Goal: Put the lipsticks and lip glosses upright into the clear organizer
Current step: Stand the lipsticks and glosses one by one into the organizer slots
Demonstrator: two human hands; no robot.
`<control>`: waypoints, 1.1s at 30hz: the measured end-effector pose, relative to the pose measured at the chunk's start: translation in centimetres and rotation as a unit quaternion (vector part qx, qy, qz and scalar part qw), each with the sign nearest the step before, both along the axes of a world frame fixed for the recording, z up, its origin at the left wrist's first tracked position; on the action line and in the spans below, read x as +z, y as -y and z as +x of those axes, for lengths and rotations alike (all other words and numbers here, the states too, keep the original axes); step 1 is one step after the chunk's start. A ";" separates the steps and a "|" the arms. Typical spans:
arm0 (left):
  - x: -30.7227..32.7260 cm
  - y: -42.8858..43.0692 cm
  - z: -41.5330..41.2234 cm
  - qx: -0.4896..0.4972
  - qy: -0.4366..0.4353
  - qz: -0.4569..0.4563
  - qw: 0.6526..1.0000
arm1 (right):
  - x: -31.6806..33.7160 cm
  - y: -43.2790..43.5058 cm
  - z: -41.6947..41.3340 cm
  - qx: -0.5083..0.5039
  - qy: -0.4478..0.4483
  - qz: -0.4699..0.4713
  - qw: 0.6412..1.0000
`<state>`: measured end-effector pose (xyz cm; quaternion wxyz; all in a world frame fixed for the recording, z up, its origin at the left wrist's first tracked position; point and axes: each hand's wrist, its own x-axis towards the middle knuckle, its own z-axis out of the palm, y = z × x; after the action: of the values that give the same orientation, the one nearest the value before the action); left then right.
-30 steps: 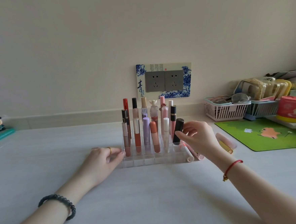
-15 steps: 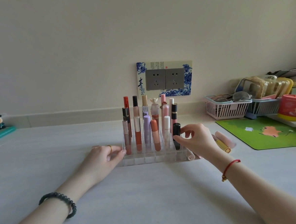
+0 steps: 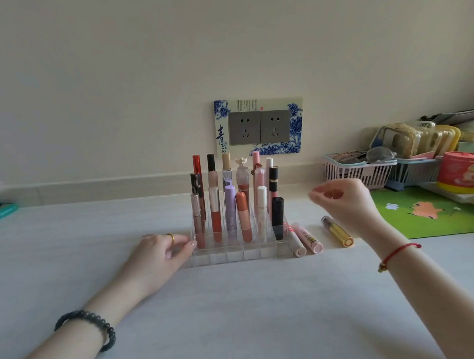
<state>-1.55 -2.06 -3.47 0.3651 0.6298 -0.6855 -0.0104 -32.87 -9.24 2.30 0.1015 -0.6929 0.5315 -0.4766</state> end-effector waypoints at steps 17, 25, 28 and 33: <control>0.4 -0.6 -0.3 -0.009 -0.014 0.036 0.999 | -3.0 0.7 1.8 -0.052 -0.233 0.194 0.951; 0.6 -0.8 -0.5 0.003 0.000 0.036 0.999 | -0.5 0.0 0.6 -0.023 -0.026 0.016 0.999; 0.8 -0.9 -0.2 -0.018 -0.010 0.057 0.998 | 2.3 -2.9 1.6 0.060 0.150 -0.098 0.982; 1.2 -1.4 0.0 -0.035 0.004 0.032 0.999 | 2.6 -6.4 6.3 0.231 0.205 -0.023 0.951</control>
<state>-1.58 -0.66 -2.31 0.3409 0.6173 -0.7077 -0.0424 -26.57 -2.89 4.94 0.2998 -0.6865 0.3132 -0.5838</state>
